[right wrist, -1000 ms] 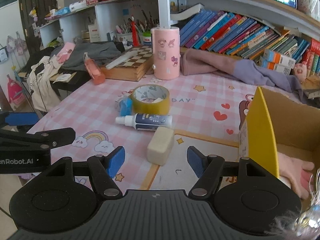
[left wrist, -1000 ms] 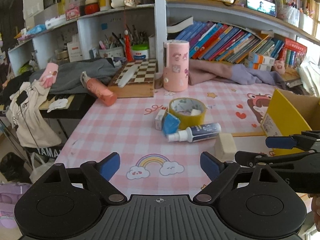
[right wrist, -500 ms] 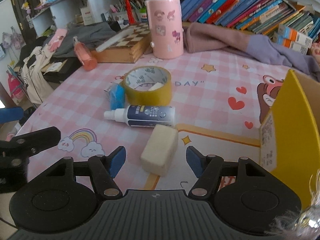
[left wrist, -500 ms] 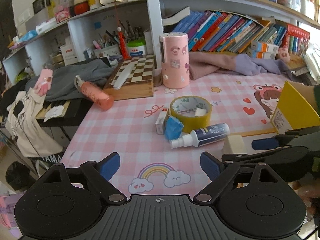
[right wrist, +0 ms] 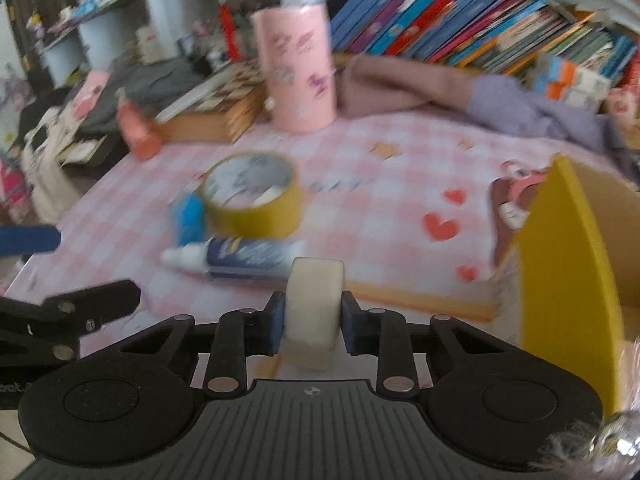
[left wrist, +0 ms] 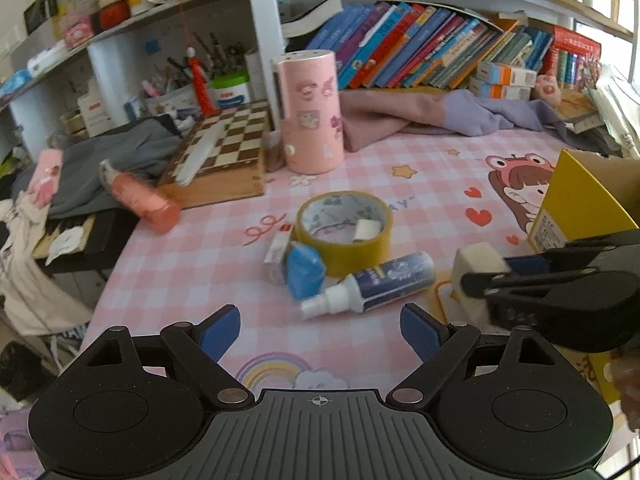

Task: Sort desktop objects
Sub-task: 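Grasp the cream eraser with the right tool while the left tool grasps the white tube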

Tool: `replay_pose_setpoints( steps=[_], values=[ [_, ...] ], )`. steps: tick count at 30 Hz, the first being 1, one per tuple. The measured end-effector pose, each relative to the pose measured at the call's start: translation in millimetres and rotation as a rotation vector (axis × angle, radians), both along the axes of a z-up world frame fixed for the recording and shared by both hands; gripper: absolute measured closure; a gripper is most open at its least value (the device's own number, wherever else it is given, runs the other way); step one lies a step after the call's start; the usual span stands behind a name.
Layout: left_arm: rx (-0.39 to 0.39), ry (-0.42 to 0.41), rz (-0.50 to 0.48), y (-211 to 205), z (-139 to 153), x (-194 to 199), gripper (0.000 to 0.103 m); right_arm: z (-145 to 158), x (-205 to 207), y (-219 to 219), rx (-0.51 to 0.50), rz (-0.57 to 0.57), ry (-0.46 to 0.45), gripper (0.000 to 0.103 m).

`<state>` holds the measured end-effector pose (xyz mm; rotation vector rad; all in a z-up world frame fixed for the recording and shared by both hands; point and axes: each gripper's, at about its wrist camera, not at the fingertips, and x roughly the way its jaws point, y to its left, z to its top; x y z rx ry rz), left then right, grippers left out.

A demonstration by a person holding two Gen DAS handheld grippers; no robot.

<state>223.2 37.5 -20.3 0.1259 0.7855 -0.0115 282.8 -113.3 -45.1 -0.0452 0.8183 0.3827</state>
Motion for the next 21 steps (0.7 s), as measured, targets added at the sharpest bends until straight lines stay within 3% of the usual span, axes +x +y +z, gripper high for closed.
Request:
replay_pose_setpoints(
  steps=[2,4,6,8,13,17,21],
  values=[
    [-0.004,0.01,-0.029,-4,-4,10,0.015,2,2,-7,0.002,-0.03,-0.01,0.078],
    [-0.004,0.013,-0.08,-9,-9,18,0.028,4,3,-13,0.008,-0.051,-0.019,0.078],
    [0.014,0.034,-0.136,-16,-16,28,0.048,6,4,-16,0.006,-0.059,-0.034,0.078],
    [0.037,0.057,-0.188,-21,-24,38,0.056,9,5,-17,0.008,-0.055,-0.048,0.078],
    [0.105,0.111,-0.304,-30,-41,59,0.056,17,5,-21,0.018,-0.057,-0.097,0.078],
    [0.149,0.126,-0.344,-32,-48,71,0.054,18,7,-24,0.027,-0.06,-0.093,0.078],
    [0.12,0.174,-0.355,-30,-55,84,0.055,17,6,-24,0.024,-0.055,-0.088,0.078]
  ],
)
